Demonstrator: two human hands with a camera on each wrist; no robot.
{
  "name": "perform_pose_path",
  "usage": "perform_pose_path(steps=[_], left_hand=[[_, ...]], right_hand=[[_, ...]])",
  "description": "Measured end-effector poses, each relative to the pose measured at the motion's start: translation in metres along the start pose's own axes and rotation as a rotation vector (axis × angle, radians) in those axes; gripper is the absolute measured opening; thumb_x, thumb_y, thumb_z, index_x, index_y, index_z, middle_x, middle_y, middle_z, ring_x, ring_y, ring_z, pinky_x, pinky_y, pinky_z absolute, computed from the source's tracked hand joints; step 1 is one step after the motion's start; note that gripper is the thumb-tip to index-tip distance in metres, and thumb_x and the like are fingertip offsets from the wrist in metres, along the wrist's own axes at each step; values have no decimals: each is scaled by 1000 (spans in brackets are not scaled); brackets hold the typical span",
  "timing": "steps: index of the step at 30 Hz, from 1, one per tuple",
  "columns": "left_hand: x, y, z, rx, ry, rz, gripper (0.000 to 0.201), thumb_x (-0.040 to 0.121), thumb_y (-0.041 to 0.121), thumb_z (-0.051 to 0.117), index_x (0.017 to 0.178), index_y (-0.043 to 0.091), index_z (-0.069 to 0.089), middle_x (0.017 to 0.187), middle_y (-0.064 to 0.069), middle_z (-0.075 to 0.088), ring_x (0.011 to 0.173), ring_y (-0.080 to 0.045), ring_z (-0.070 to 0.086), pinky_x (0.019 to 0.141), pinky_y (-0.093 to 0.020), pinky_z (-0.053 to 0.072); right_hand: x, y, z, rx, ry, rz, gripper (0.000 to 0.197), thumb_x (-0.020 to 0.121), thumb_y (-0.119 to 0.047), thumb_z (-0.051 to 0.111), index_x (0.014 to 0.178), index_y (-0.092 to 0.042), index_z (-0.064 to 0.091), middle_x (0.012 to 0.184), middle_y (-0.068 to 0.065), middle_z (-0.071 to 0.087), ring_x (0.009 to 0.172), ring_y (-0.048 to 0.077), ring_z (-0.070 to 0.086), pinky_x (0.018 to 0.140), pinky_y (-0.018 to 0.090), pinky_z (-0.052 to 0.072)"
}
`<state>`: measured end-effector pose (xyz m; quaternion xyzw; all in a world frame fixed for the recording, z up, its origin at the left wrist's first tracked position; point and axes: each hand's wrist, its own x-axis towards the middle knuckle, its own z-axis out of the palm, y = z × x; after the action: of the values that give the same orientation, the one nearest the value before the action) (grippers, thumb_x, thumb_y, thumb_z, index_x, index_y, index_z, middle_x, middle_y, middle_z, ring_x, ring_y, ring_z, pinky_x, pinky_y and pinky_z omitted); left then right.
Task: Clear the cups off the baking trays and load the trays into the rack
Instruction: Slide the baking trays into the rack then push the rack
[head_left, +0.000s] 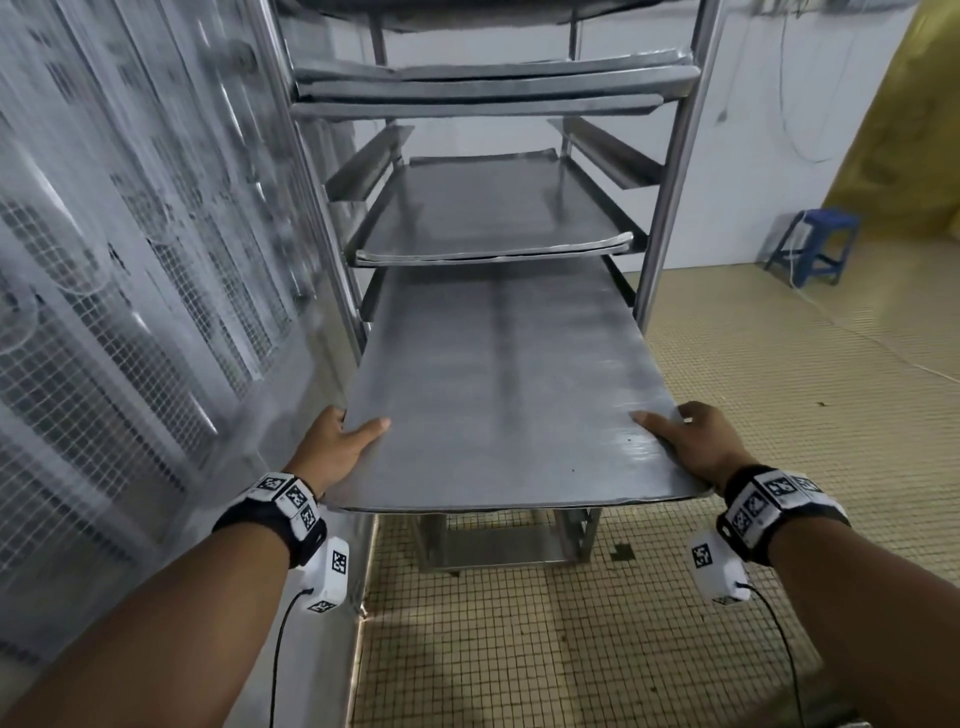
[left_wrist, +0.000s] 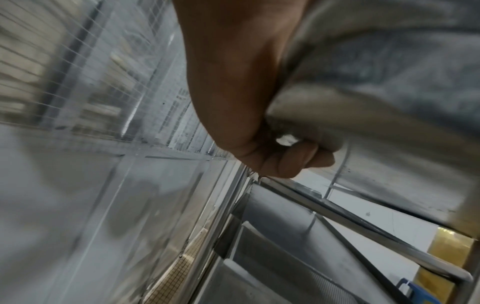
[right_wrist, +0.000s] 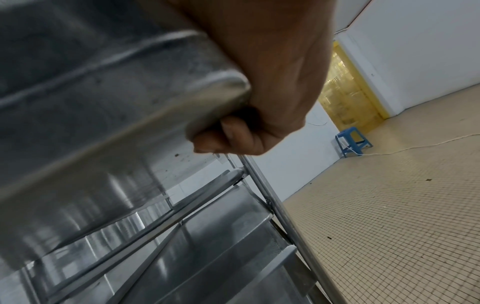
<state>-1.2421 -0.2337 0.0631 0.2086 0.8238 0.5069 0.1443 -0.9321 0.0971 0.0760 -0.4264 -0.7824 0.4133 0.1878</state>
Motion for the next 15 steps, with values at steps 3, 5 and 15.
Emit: perform_pose_path(steps=[3, 5, 15], left_hand=[[10, 6, -4, -3, -58, -19, 47, 86, 44, 78, 117, 12, 62, 108, -1, 73, 97, -20, 72, 80, -34, 58], [18, 3, -10, 34, -136, -24, 71, 79, 59, 79, 132, 17, 58, 122, 1, 70, 108, -17, 69, 93, -37, 57], [-2, 9, -20, 442, -325, 164, 144, 45, 65, 94, 162, 27, 20, 168, 14, -4, 150, -5, 6, 124, -39, 19]], right_hand=[[13, -9, -1, 13, 2, 15, 50, 84, -55, 75, 94, -7, 68, 84, 1, 70, 73, 19, 66, 54, 26, 44], [19, -13, -1, 27, -1, 38, 51, 83, -57, 75, 98, -9, 67, 85, -1, 69, 74, 19, 66, 54, 25, 45], [44, -18, 6, 42, 3, 60, 56, 80, -57, 77, 101, -6, 69, 86, 0, 70, 77, 20, 66, 57, 26, 44]])
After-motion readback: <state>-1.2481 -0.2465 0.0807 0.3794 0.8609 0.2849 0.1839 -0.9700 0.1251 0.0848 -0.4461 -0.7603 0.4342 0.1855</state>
